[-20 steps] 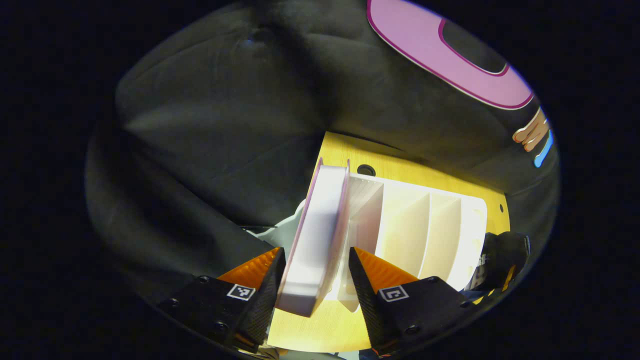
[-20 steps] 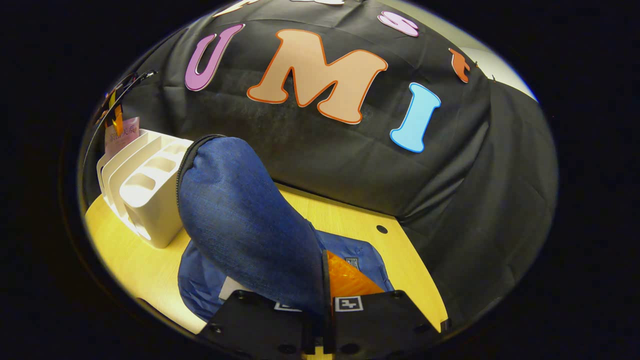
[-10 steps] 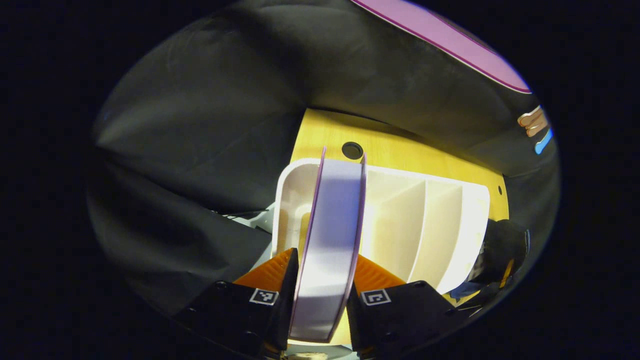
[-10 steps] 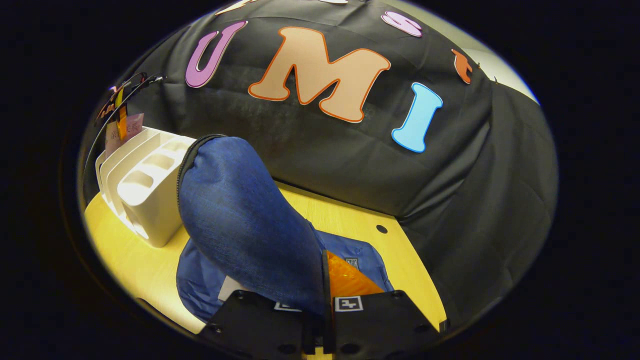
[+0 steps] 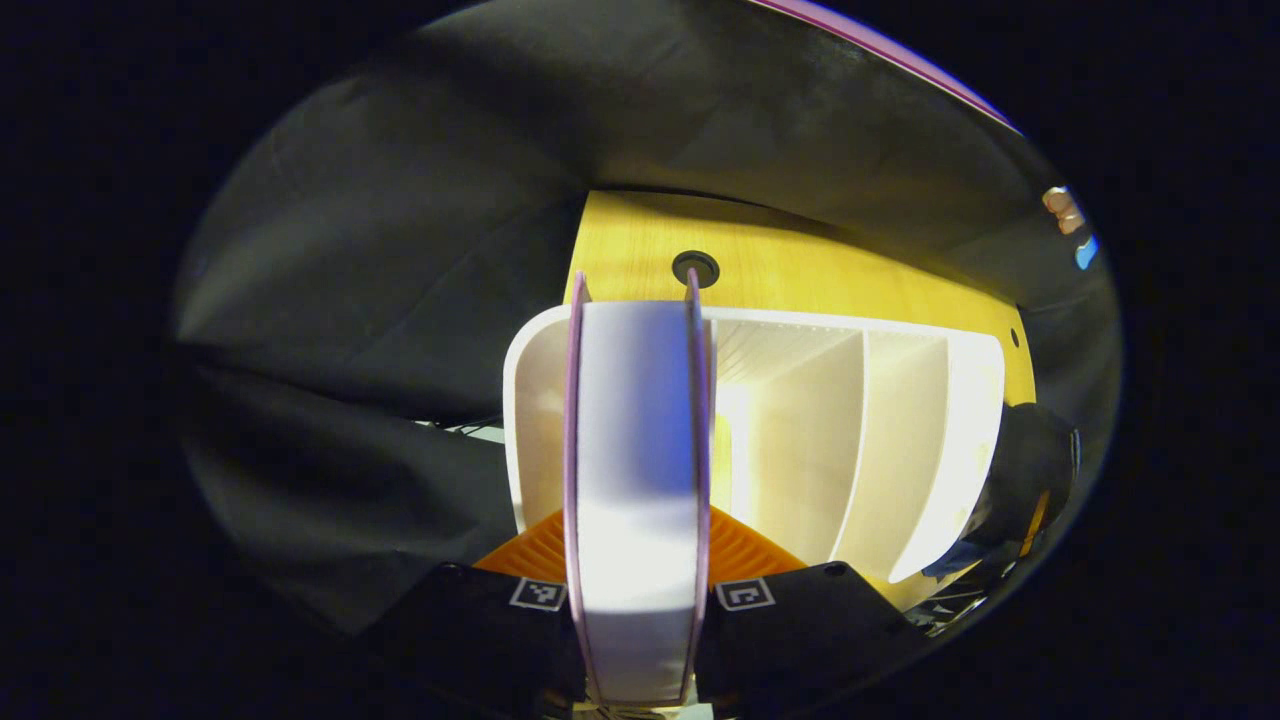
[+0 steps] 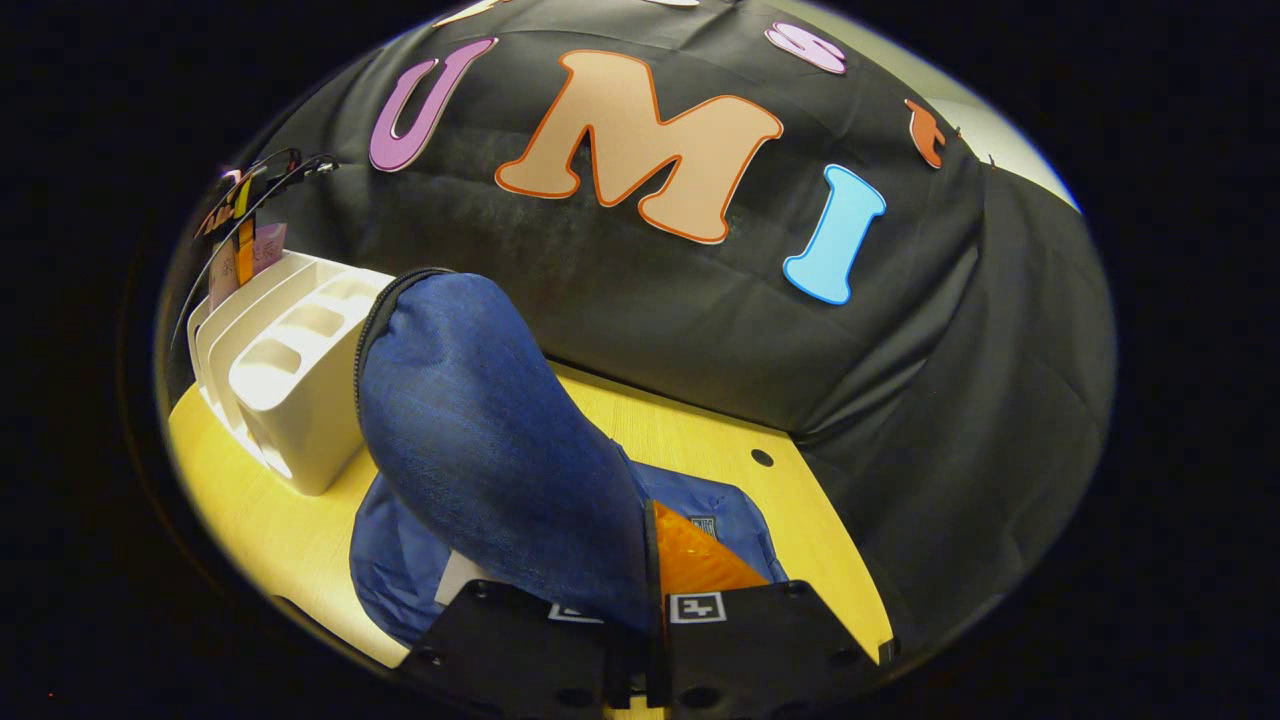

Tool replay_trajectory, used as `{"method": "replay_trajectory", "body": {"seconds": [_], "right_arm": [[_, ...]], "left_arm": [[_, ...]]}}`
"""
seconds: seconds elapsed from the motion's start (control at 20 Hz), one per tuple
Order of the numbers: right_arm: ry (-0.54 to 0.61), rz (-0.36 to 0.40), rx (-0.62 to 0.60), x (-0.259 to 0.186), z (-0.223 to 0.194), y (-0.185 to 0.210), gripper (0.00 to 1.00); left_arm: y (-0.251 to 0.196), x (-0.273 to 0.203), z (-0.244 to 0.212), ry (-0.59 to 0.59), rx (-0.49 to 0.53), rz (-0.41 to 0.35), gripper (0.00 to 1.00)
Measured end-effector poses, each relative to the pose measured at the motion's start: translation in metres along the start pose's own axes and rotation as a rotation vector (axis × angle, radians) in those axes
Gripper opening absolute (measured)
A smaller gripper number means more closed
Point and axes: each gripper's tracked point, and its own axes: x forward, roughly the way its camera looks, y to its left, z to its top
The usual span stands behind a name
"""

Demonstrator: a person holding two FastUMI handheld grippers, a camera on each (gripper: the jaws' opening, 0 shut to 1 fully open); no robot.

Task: Open the schoolbag, grab two books from the bookshelf and put them into the schoolbag.

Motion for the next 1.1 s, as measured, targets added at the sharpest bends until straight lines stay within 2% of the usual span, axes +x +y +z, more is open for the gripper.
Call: {"method": "replay_trajectory", "body": {"seconds": [0.25,0.45,0.6,0.7,0.75,0.95,1.1], "right_arm": [[-0.003,0.003,-0.007,-0.001,0.0,-0.001,0.07],[-0.005,0.012,-0.001,-0.004,-0.001,-0.002,0.07],[-0.007,0.018,0.002,-0.004,-0.001,-0.003,0.07],[-0.01,0.024,0.007,-0.005,-0.001,-0.003,0.07],[-0.011,0.029,0.005,-0.005,-0.001,-0.003,0.07],[-0.021,0.051,0.01,-0.005,-0.001,-0.004,0.07],[-0.033,0.069,0.007,-0.006,-0.001,-0.003,0.07]], "left_arm": [[0.006,-0.006,-0.009,0.039,-0.049,0.066,0.41],[0.018,-0.039,-0.006,-0.011,-0.033,0.137,0.39],[0.012,-0.067,-0.015,-0.042,-0.054,0.147,0.41],[0.011,-0.09,-0.021,-0.081,-0.06,0.156,0.36],[0.01,-0.102,-0.024,-0.097,-0.068,0.158,0.41],[0.004,-0.152,-0.033,-0.165,-0.081,0.167,0.39],[-0.018,-0.181,-0.044,-0.214,-0.103,0.149,0.38]]}}
